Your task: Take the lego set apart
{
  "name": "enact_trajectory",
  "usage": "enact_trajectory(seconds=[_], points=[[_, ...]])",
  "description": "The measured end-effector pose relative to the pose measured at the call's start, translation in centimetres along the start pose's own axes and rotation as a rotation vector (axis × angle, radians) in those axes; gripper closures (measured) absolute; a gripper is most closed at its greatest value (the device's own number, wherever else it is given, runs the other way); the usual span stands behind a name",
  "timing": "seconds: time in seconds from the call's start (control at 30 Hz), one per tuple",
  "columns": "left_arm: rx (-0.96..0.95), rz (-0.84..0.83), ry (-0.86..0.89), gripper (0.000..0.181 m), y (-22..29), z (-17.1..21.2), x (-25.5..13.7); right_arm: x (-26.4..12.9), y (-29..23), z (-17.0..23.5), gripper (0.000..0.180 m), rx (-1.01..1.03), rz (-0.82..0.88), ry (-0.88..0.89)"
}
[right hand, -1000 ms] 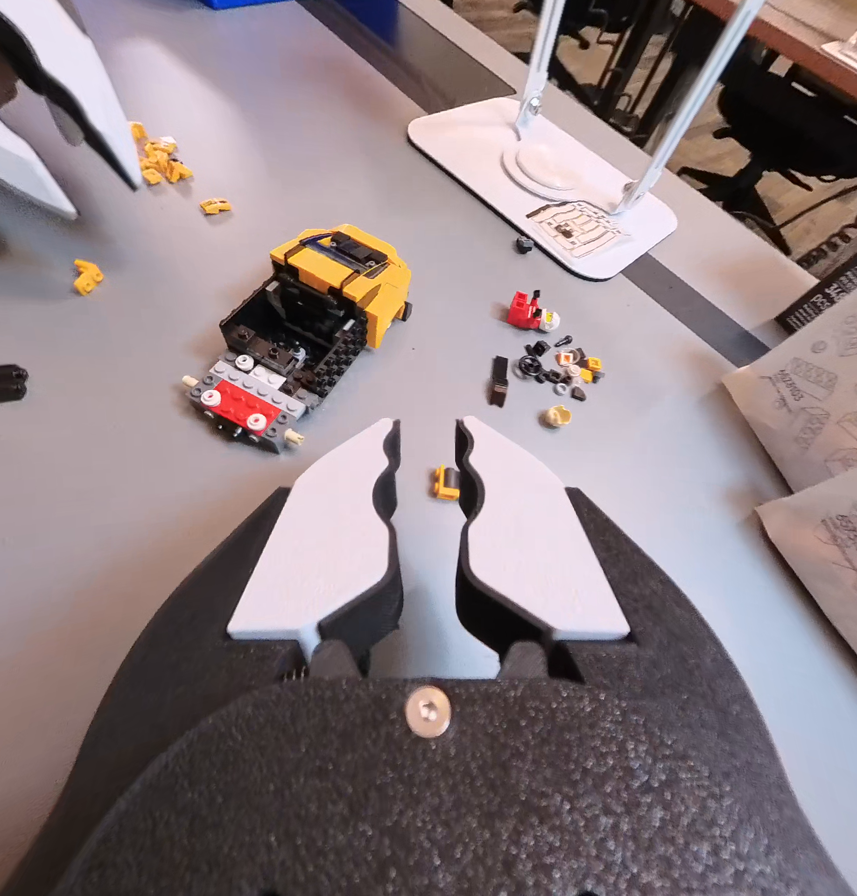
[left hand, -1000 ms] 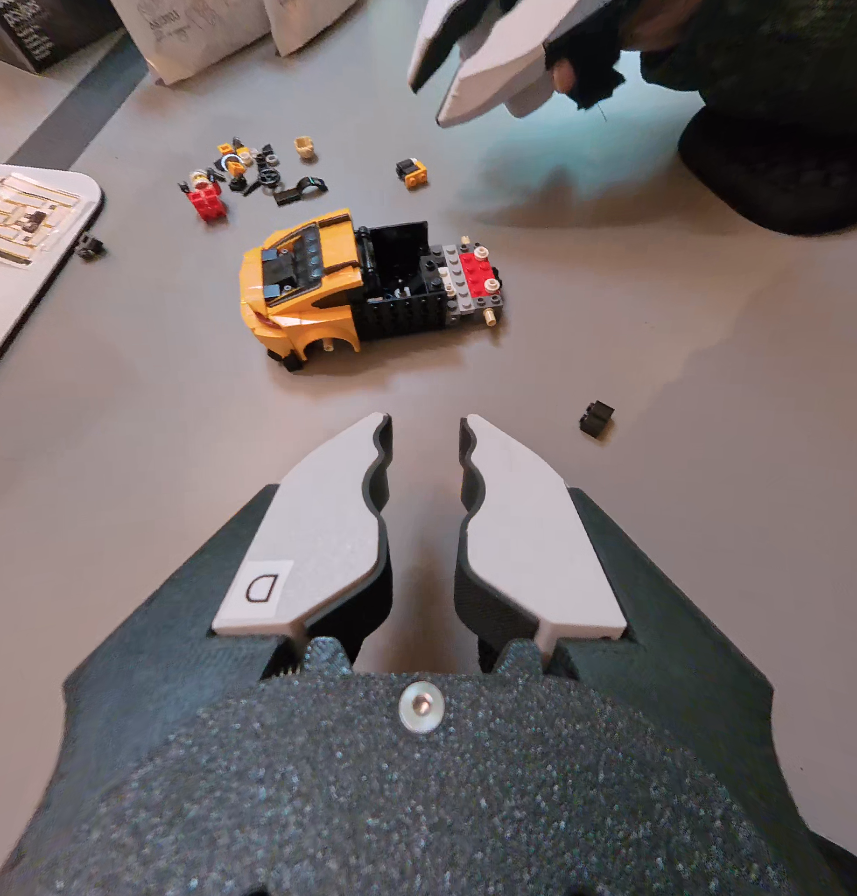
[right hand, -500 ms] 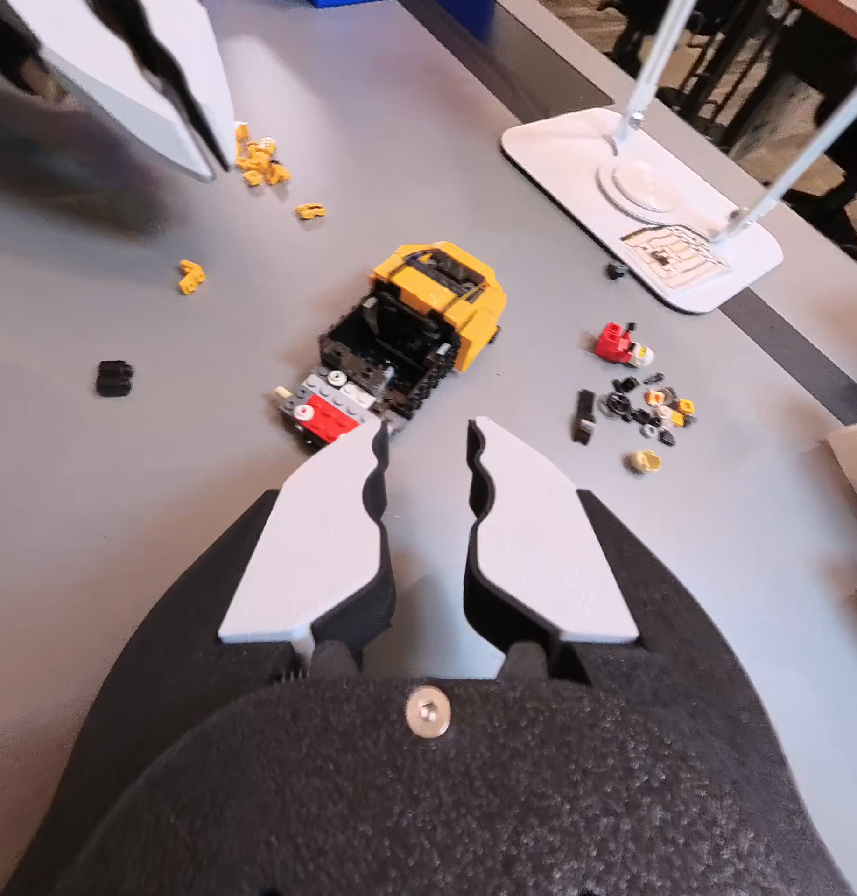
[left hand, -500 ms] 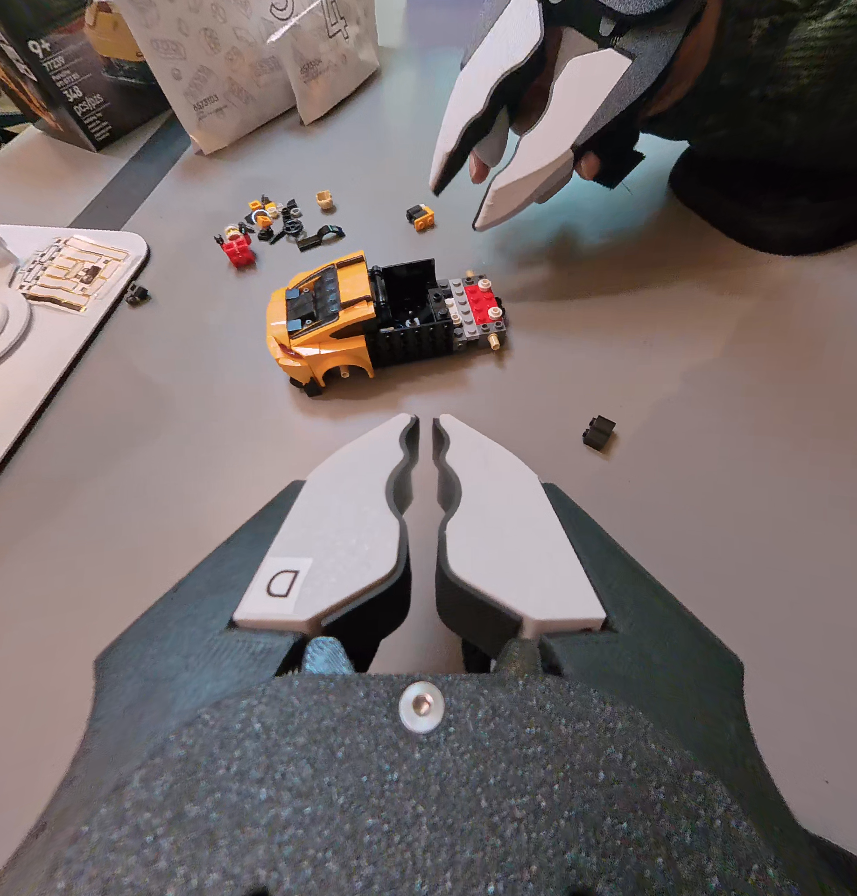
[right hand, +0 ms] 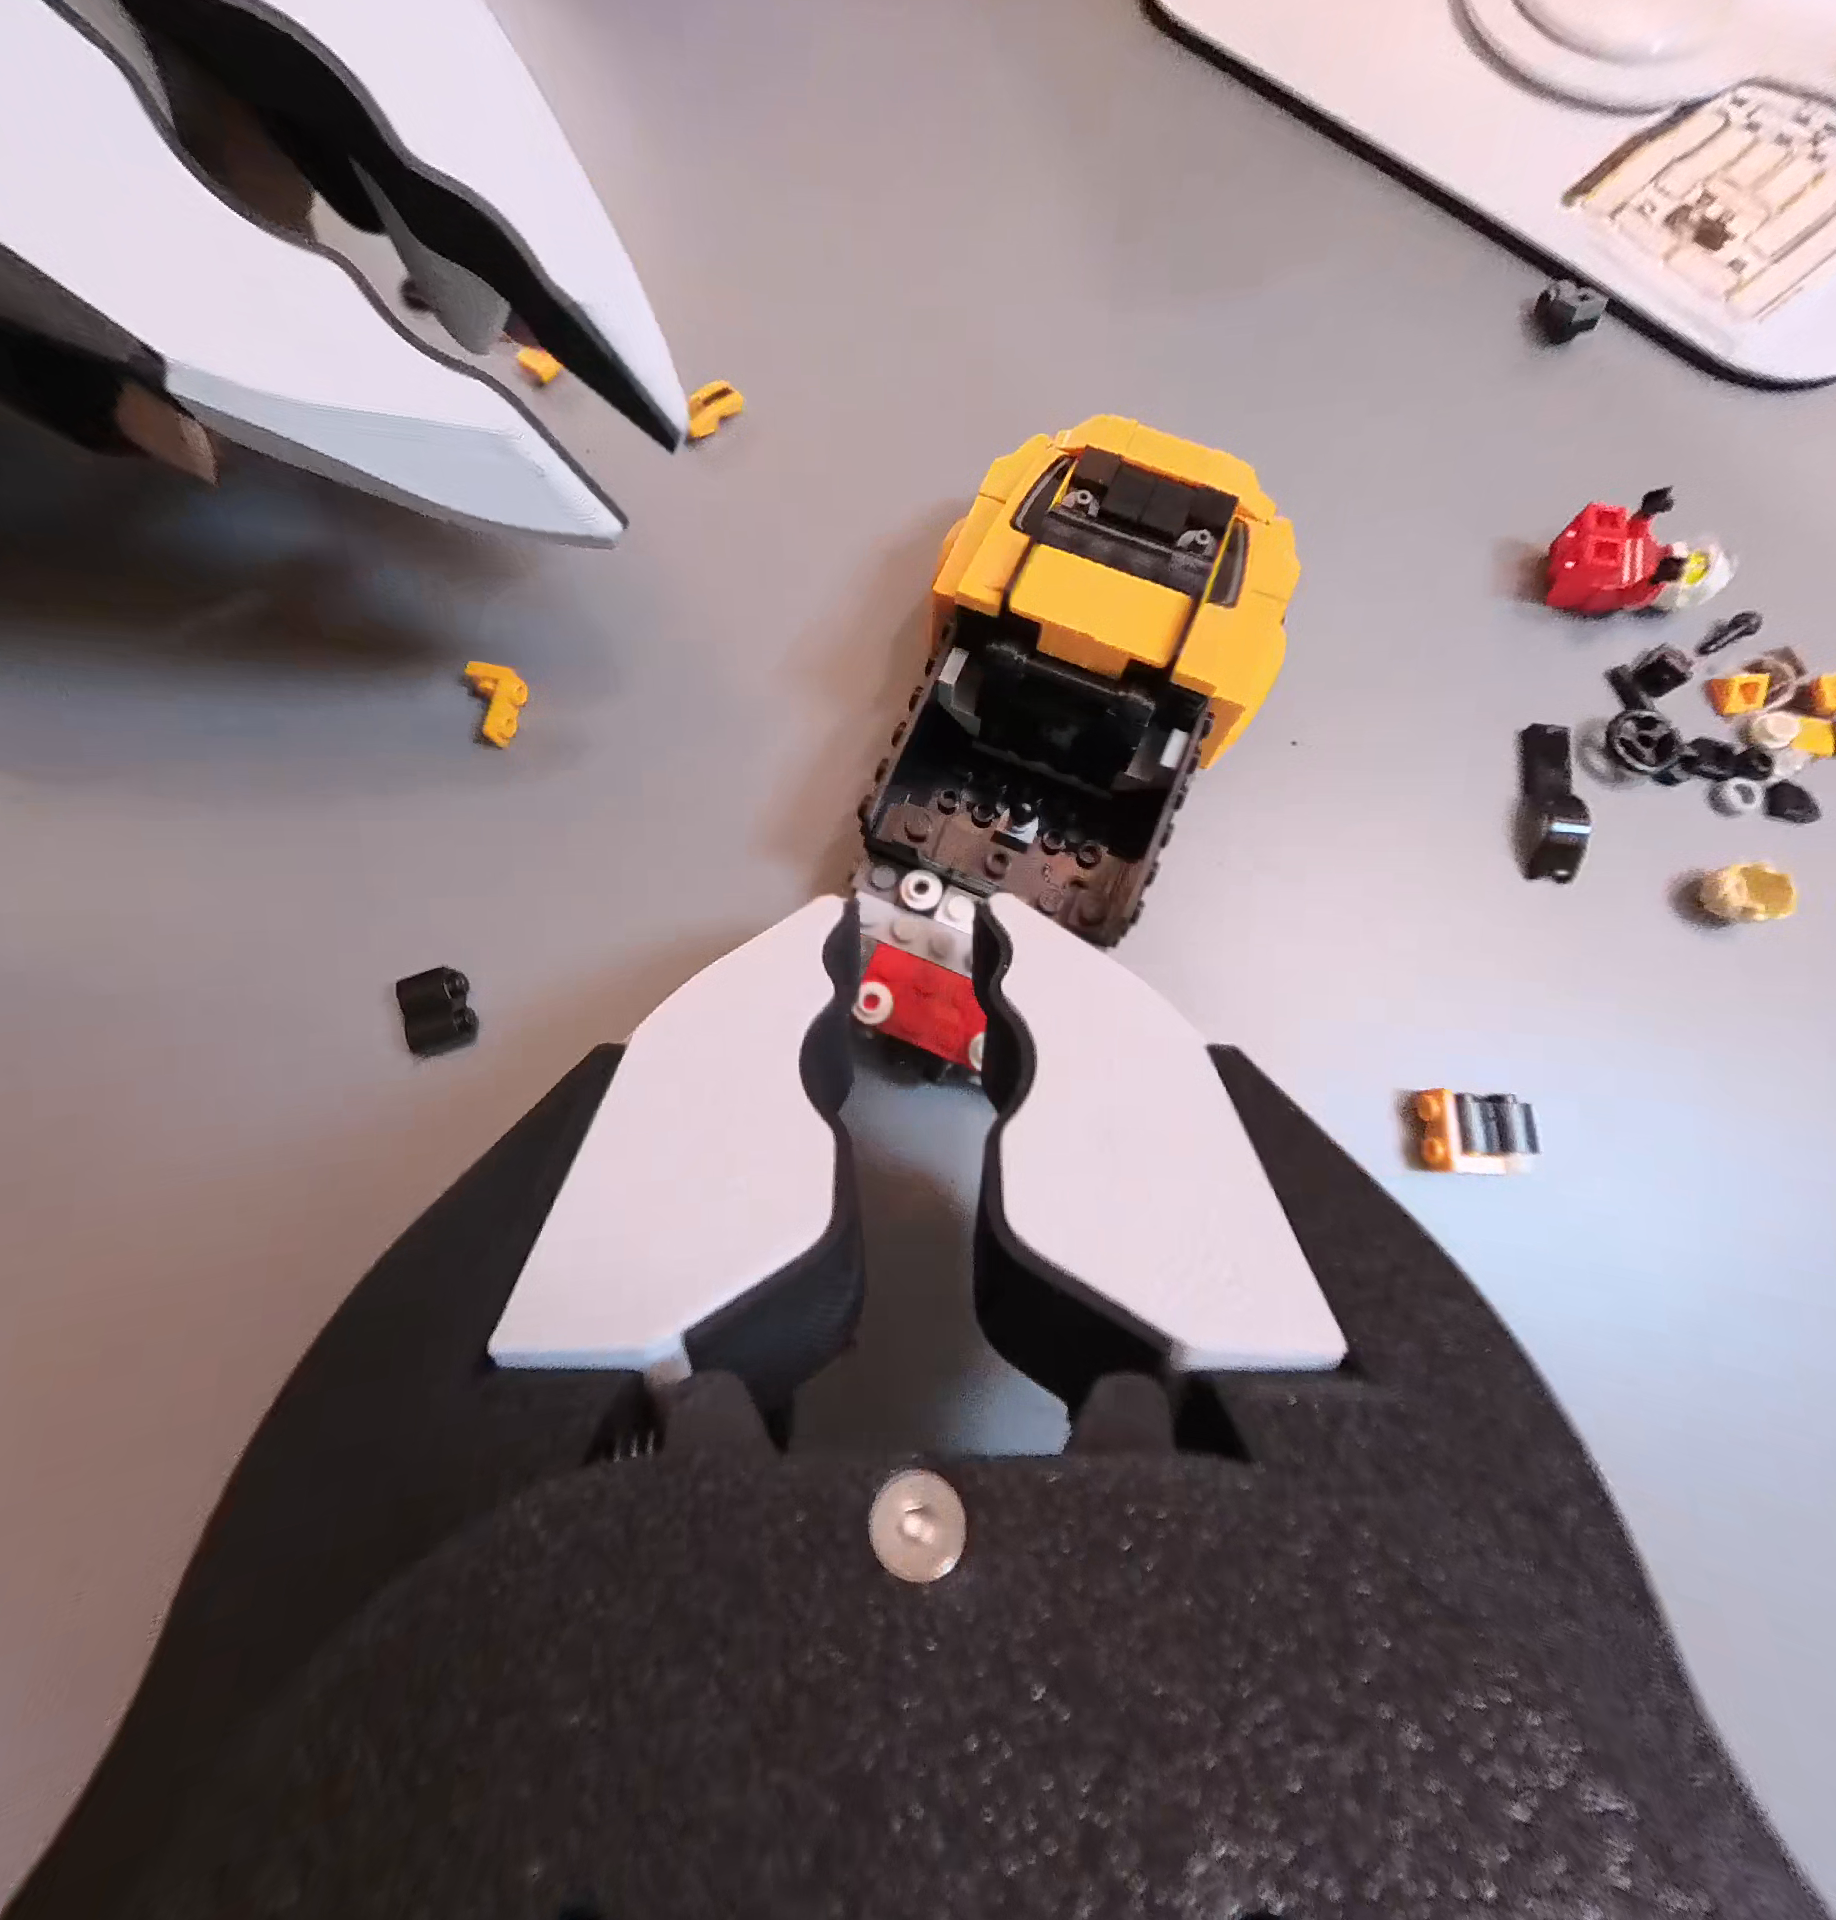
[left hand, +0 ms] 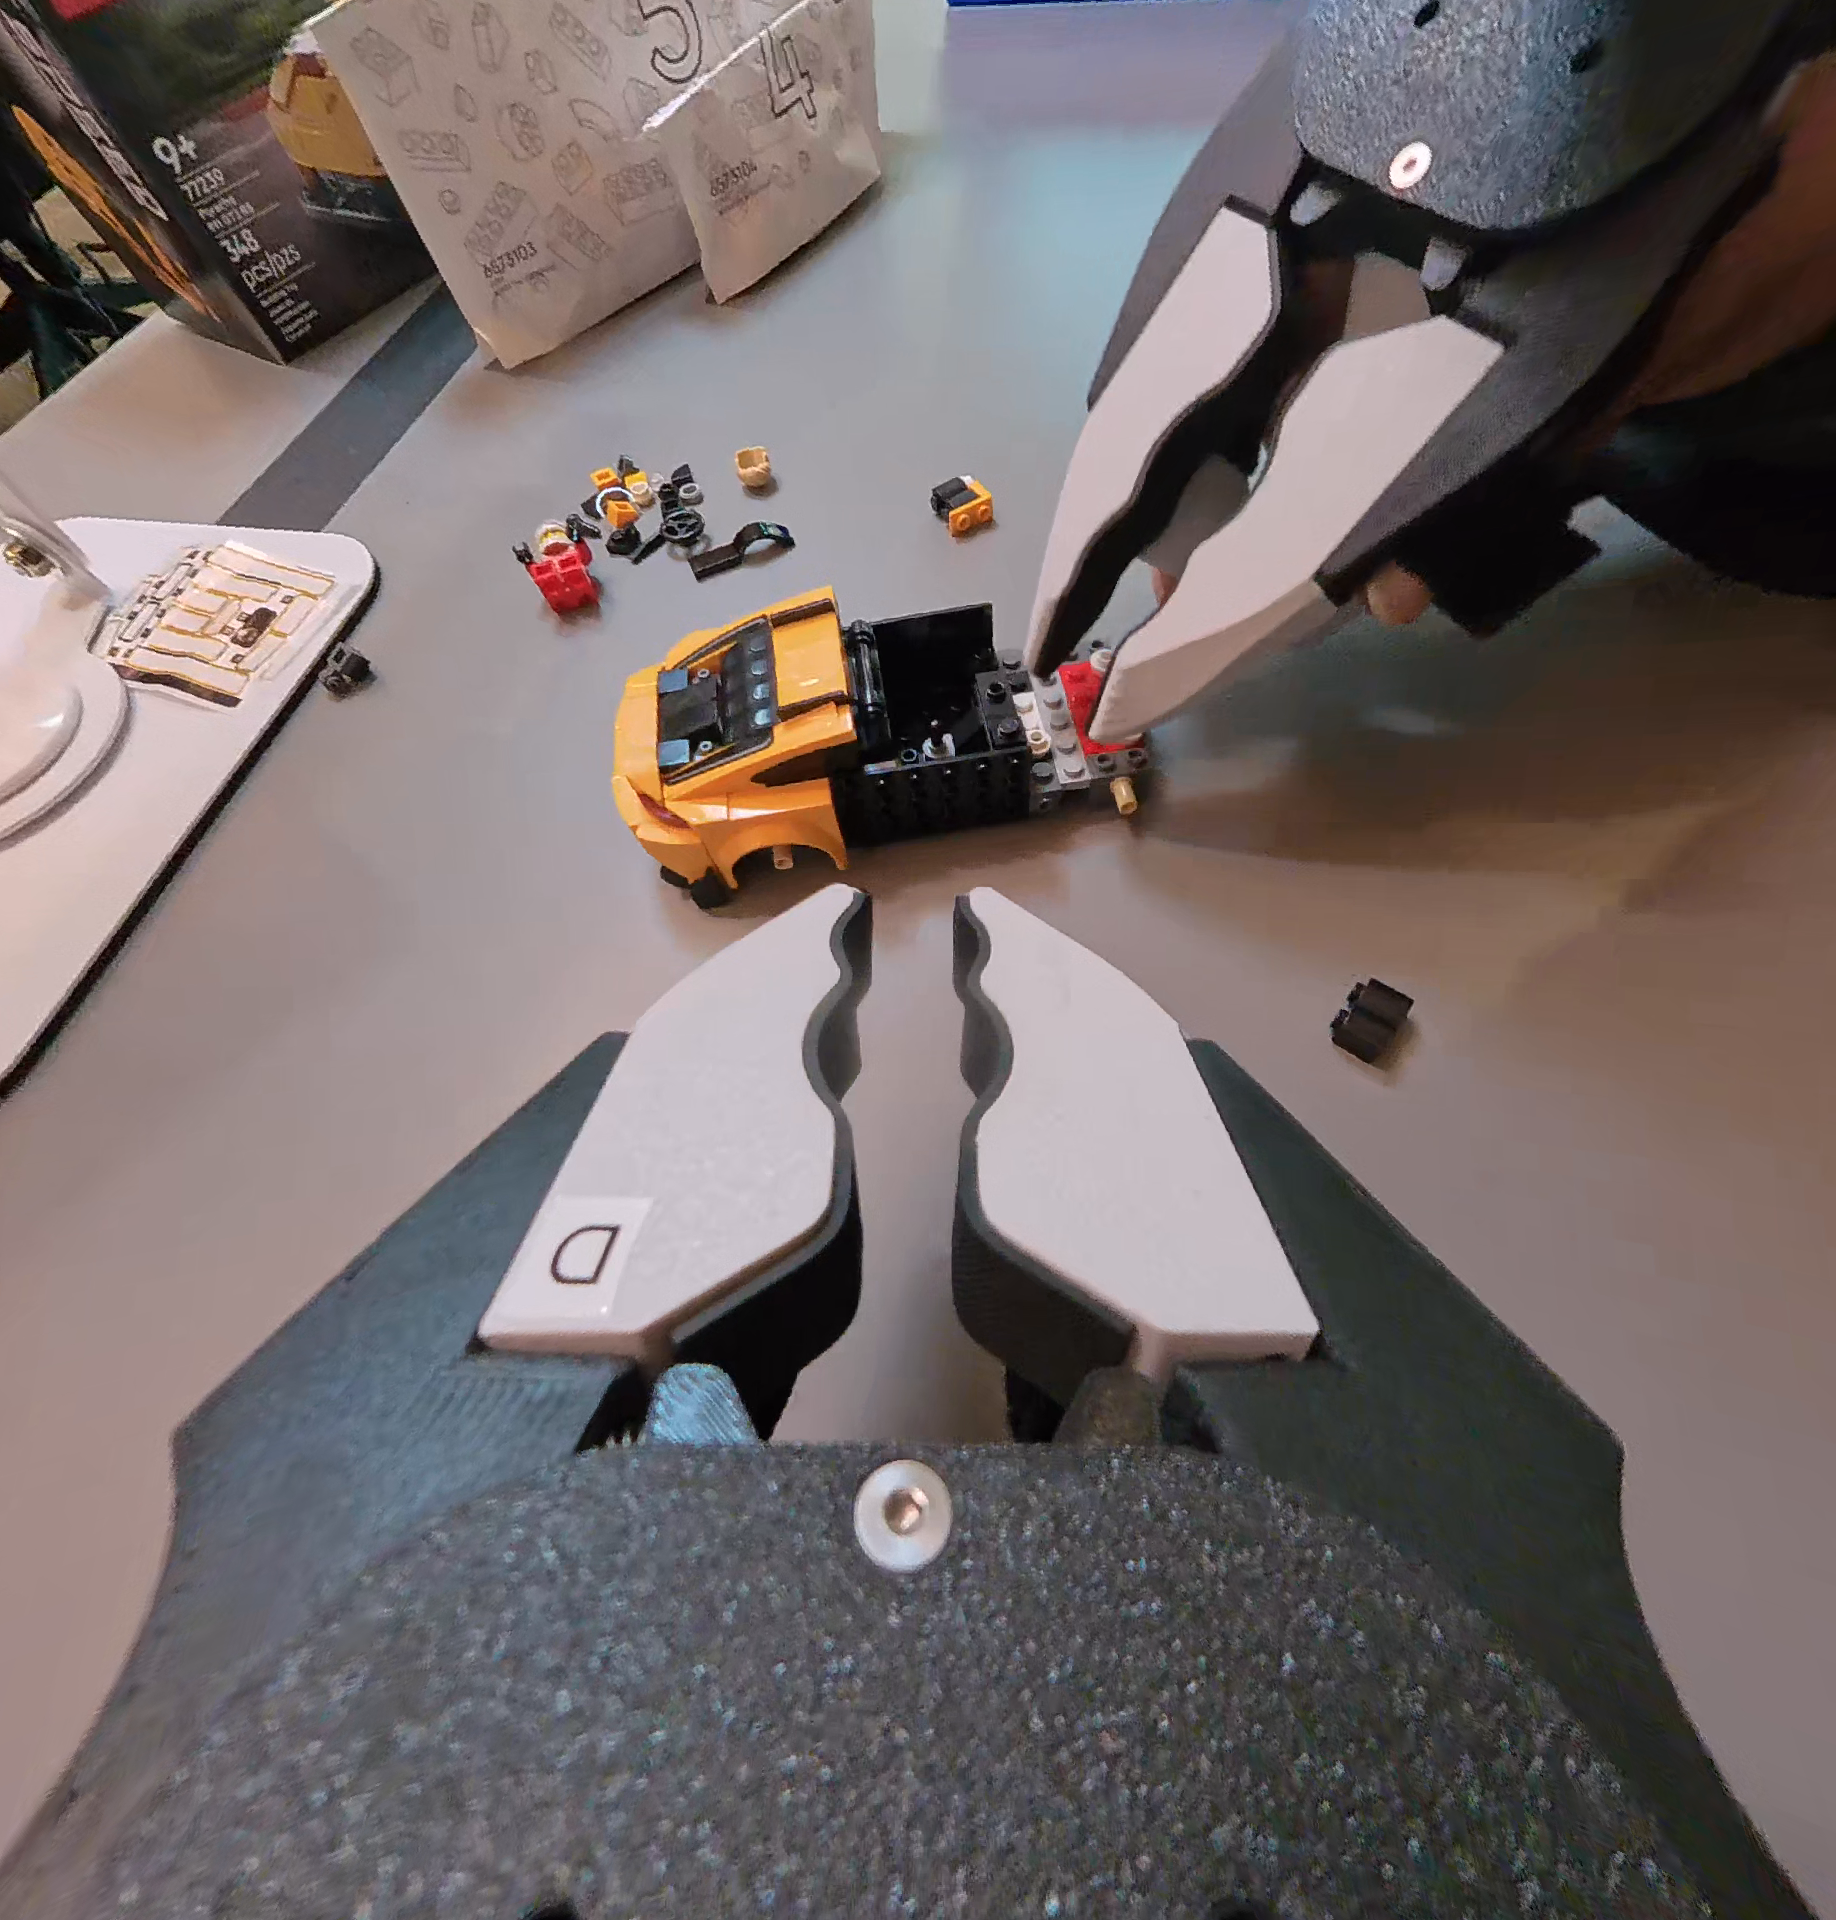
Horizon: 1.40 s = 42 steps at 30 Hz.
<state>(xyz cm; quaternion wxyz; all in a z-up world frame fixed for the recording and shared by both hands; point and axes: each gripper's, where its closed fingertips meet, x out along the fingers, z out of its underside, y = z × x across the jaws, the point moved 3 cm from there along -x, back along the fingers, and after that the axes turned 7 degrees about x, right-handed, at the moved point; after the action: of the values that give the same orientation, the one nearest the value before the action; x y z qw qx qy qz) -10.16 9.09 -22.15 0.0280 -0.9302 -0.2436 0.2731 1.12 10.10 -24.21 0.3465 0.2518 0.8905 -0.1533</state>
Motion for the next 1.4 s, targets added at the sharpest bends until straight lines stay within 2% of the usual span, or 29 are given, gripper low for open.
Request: enact_trajectory(seconds=[0.17,0.37,0.5,0.77,0.87,0.97,1.07,1.17,1.2,1.3,1.33,1.4], points=[[-0.033,-0.033,0.019,0.168,-0.7,0.1,-0.8,1.1,-0.4,0.0,0.162,0.044,0.060,-0.035],[-0.079,-0.022,0.060,0.169,-0.6,-0.2,-1.4,1.4,0.0,-0.2,0.173,0.065,0.095,-0.039],[-0.074,0.001,0.064,0.169,0.0,-0.3,-1.3,1.7,0.0,-0.4,0.175,0.015,0.131,-0.046],[-0.051,-0.001,0.055,0.163,0.1,-0.4,-0.9,0.6,-0.2,0.5,0.180,-0.032,-0.018,0.001],[-0.030,-0.001,0.033,0.160,-0.2,-0.4,-0.3,-0.4,0.2,-0.1,0.180,0.001,-0.016,0.067],[0.016,-0.005,0.005,0.150,-1.2,-0.6,0.5,-0.3,0.1,0.2,0.163,-0.013,-0.008,0.047],[0.019,0.027,-0.002,0.141,-2.9,-1.0,1.6,0.1,0.3,0.6,0.142,-0.055,0.071,0.030],[-0.003,0.095,-0.057,0.121,-4.6,-0.3,3.4,0.5,0.9,0.9,0.114,-0.044,0.143,-0.001],[-0.019,0.113,-0.078,0.115,-5.2,0.1,4.1,0.7,1.0,1.0,0.109,-0.020,0.148,-0.006],[-0.073,0.198,-0.072,0.105,-5.8,0.4,5.7,1.7,1.2,1.1,0.101,0.012,0.182,-0.027],[-0.083,0.233,-0.073,0.105,-5.5,0.4,6.0,1.9,1.1,1.0,0.112,0.009,0.172,-0.027],[-0.051,0.231,-0.091,0.104,-5.2,0.6,5.9,1.9,1.0,0.9,0.116,-0.017,0.153,-0.036]])
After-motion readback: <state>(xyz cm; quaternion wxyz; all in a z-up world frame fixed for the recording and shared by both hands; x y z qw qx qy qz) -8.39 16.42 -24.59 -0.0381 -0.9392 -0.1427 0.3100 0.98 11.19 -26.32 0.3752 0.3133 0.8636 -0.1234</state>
